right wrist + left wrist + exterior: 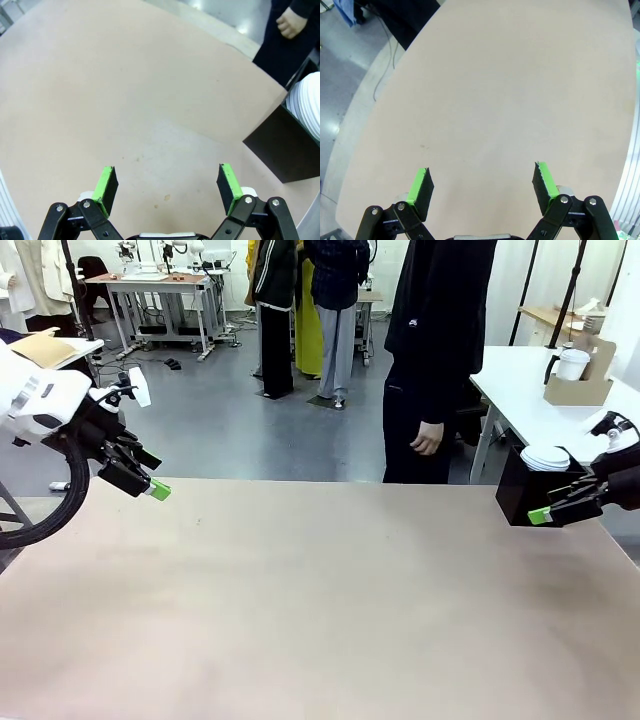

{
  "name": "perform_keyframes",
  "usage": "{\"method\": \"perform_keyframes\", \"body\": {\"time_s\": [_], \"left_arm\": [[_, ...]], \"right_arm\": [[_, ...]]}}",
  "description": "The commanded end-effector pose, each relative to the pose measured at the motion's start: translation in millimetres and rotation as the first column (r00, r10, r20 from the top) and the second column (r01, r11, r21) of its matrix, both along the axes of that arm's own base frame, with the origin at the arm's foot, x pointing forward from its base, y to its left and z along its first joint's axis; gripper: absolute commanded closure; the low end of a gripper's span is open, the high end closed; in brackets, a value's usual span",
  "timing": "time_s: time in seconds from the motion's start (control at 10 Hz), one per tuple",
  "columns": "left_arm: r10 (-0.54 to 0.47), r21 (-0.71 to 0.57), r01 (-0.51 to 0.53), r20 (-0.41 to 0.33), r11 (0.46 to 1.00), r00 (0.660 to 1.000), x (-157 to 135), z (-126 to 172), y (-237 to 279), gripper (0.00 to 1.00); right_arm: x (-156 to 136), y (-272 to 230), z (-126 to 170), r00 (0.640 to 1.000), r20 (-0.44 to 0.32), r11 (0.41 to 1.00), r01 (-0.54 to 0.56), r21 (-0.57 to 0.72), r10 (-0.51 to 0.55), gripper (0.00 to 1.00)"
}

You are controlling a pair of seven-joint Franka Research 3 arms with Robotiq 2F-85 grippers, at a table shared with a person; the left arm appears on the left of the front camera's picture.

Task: Pour a drink into a cup and package it in a carrier.
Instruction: Insert the held 600 ml Paper Cup into the Cup Carrier.

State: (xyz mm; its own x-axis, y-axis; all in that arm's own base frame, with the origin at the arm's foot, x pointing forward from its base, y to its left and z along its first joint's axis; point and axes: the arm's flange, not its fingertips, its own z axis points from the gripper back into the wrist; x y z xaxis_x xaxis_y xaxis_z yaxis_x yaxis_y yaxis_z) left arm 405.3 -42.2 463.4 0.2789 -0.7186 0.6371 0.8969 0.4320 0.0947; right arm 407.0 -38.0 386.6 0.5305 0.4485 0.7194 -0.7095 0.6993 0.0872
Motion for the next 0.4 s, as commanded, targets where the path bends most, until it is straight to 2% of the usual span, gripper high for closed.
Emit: {"method": "perform_keyframes", "body": {"time_s": [0.0,0.3], "left_arm": [[0.002,-0.016,-0.002,-0.003,1.0,1.0,1.8,-0.3,-0.9,0.0],[0.002,-0.016,-0.002,-0.003,1.0,1.0,1.8,-0.3,-0.9,0.0]], "right_arm": [[-0.6,-2.4,0.0,1.0,0.01,1.0,-0.01,-0.012,0.01,0.0],[-0.6,-2.4,0.0,1.0,0.01,1.0,-0.01,-0.012,0.01,0.0]]}}
